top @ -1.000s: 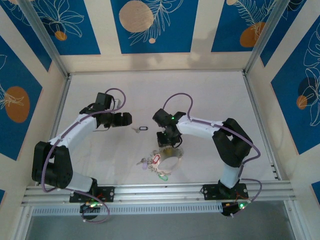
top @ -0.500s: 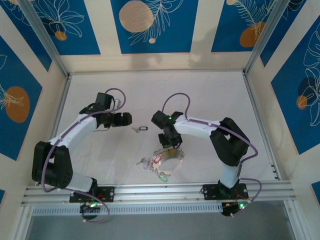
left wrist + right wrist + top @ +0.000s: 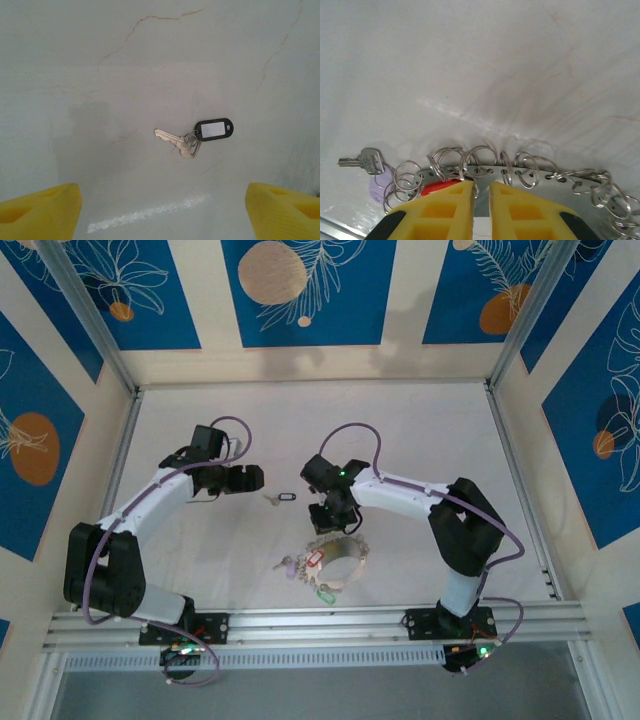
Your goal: Put the keys on the keyring
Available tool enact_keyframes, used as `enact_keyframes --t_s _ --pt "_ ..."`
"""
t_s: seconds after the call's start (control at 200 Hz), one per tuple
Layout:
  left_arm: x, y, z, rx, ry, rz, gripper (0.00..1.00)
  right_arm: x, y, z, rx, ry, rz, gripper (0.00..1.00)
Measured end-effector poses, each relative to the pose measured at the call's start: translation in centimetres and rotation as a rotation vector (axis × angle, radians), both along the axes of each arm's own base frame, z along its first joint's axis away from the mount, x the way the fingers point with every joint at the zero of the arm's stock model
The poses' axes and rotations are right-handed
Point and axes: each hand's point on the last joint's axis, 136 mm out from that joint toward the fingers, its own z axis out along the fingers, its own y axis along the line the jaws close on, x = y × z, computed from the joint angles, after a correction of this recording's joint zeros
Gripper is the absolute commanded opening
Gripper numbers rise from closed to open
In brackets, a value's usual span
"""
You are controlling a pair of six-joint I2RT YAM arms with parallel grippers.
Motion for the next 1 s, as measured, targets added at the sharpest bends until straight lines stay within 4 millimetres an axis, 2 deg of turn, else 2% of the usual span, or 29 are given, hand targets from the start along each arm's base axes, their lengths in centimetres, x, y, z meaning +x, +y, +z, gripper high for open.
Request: enact_keyframes --t_s 0.12,0.425,0.675,0.76,0.85,1.0 --pt "0.0 0.0 0.0 0.000 0.000 0.000 0.85 -0.2 0.2 -0.5 0.000 0.018 0.009 0.08" --pt "0.0 0.0 0.0 0.000 0.000 0.000 0.85 -0.7 0.2 -1.9 -0.027 0.049 0.015 0.10" --pt "0.0 0.0 0.0 0.000 0.000 0.000 0.85 -1.6 1.2 -2.5 -0.015 0.071 0.041 0.05" --pt "0.0 0.0 0.0 0.000 0.000 0.000 0.85 -1.7 1.5 -2.5 -0.006 0.072 0.047 0.08" --pt "0.0 0.0 0.0 0.000 0.000 0.000 0.85 -1.8 1.6 -2.5 -0.003 0.076 0.049 0.16" --pt "0.0 0.0 0.0 0.000 0.000 0.000 0.85 -1.8 1.5 -2.5 -0.009 0.073 0.051 0.21"
